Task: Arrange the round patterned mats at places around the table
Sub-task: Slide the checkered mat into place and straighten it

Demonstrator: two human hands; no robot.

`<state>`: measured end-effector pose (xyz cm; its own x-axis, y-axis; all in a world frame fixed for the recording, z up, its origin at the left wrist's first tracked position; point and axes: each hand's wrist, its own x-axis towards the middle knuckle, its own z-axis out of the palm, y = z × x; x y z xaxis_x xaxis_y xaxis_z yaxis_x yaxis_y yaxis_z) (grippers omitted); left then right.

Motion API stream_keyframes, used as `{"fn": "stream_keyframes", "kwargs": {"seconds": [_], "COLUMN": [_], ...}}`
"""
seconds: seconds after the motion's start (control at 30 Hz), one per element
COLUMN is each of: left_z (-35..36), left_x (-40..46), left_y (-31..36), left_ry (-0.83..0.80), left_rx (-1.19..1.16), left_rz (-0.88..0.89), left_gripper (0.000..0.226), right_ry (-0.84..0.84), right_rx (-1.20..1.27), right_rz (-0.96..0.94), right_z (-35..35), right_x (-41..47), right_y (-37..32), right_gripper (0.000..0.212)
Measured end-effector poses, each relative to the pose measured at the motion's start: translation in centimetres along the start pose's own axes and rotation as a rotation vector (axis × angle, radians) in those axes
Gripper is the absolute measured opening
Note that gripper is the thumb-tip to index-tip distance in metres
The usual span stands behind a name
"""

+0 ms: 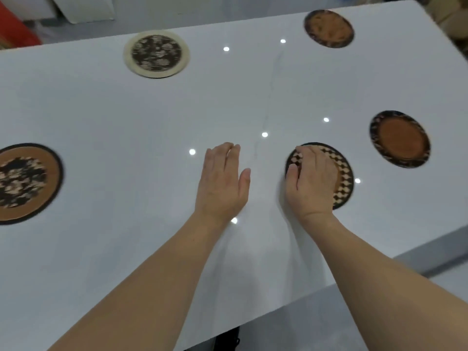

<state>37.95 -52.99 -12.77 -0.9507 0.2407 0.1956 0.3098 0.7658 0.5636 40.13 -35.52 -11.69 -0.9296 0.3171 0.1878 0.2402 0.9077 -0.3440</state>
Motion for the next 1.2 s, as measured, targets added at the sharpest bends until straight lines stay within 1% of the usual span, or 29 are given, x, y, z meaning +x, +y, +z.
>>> {"fn": "stream_keyframes", "kwargs": {"seconds": [0.17,0.23,0.3,0.33,0.43,0.57,0.77,0.83,1.0,1.07,1.2], "left_z": [5.3,7.2,8.4,8.6,8.2,8.0,7.8,7.7,7.9,7.8,6.7], "left_x": [3.6,4.3,4.5,4.5,4.5,4.4,4.0,4.0,3.9,4.0,3.7], "left_y": [6.0,6.8,6.8,6.7,6.6,6.8,6.5,6.7,6.5,6.6,6.3], "left_ry": [-0.111,-0.191,-0.218,-0.216,-0.193,-0.225,-0.181,-0.179,-0.142,-0.135,-0.135], "left_rx": [-0.028,0.084,0.241,0.27,0.28,0.279,0.198,0.173,0.109,0.072,-0.077], "left_rz": [0.028,0.039,0.075,0.086,0.097,0.075,0.109,0.096,0.065,0.055,-0.006], "left_gripper": [0.052,0.057,0.058,0.057,0.051,0.048,0.042,0.037,0.023,0.023,0.026], "right_ry": [0.007,-0.001,0.008,0.009,0.01,0.022,0.032,0.038,0.012,0.008,-0.003], "right_rx": [-0.068,-0.091,-0.088,-0.078,-0.025,0.014,0.099,0.124,0.094,0.087,0.103], "right_rz": [0.172,0.259,0.265,0.255,0.237,0.258,0.256,0.249,0.208,0.199,0.162], "right_z": [-1.3,-0.7,-0.2,-0.1,-0.3,-0.2,-0.2,-0.2,0.0,-0.2,-0.4], "right_x": [2.0,1.8,2.0,2.0,2.2,2.0,1.8,1.9,2.0,2.0,1.5], "right_y": [8.9,10.6,11.1,11.2,11.2,11.0,11.2,11.3,11.7,11.5,10.6], "right_gripper": [0.044,0.045,0.043,0.041,0.034,0.033,0.033,0.031,0.023,0.023,0.025]}}
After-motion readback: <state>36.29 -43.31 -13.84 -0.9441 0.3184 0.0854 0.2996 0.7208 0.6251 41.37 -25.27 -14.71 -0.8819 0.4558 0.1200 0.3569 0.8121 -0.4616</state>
